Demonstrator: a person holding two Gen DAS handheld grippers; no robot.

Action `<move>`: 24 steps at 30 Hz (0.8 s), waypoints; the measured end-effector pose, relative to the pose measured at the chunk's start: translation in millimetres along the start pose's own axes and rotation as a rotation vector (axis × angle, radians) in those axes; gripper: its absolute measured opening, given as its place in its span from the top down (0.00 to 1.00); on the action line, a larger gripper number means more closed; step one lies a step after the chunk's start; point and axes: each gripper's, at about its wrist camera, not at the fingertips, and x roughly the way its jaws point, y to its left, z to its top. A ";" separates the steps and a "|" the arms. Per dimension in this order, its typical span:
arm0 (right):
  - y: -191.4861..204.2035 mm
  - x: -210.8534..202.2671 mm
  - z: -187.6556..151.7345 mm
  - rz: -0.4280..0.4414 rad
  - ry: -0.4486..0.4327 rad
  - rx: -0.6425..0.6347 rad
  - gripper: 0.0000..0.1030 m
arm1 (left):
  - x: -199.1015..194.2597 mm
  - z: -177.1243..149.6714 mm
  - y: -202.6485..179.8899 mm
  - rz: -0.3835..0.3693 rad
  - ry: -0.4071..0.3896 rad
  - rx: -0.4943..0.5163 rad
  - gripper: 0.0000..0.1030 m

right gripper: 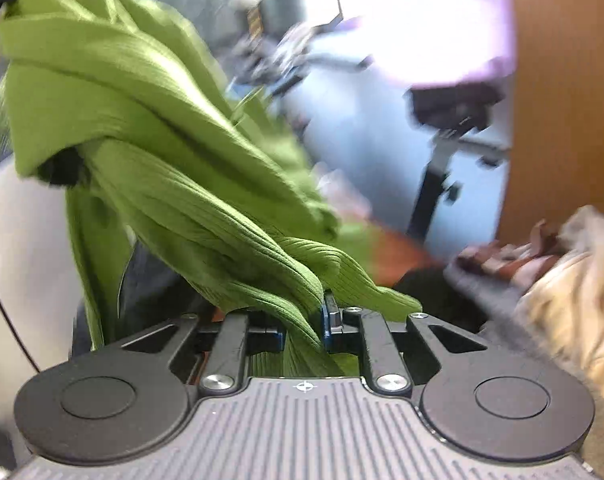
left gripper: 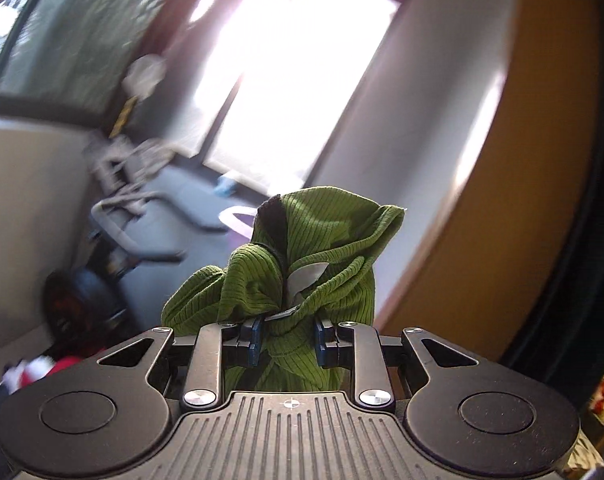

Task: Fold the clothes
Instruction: 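Lift the green sweater up off the heap, stretching it between both tools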

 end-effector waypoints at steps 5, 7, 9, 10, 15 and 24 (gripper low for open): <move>-26.1 -25.9 25.8 -0.053 -0.119 0.160 0.85 | 17.6 10.0 -34.4 -0.094 -0.029 0.059 0.78; -35.2 -27.6 36.1 -0.060 -0.126 0.182 0.85 | 27.6 10.1 -43.0 -0.107 -0.032 0.065 0.78; -35.2 -22.8 36.6 -0.063 -0.089 0.142 0.84 | 35.1 3.6 -36.0 -0.083 -0.016 0.043 0.78; -33.5 -19.5 35.1 -0.063 -0.064 0.112 0.83 | 39.8 0.0 -30.7 -0.068 -0.003 0.025 0.78; -19.7 -7.4 21.7 -0.055 0.047 -0.034 0.67 | 51.5 -17.3 8.6 0.047 0.025 -0.065 0.78; 30.8 -3.9 6.4 0.003 0.049 -0.248 0.35 | 37.6 -7.3 50.4 0.158 -0.032 -0.087 0.78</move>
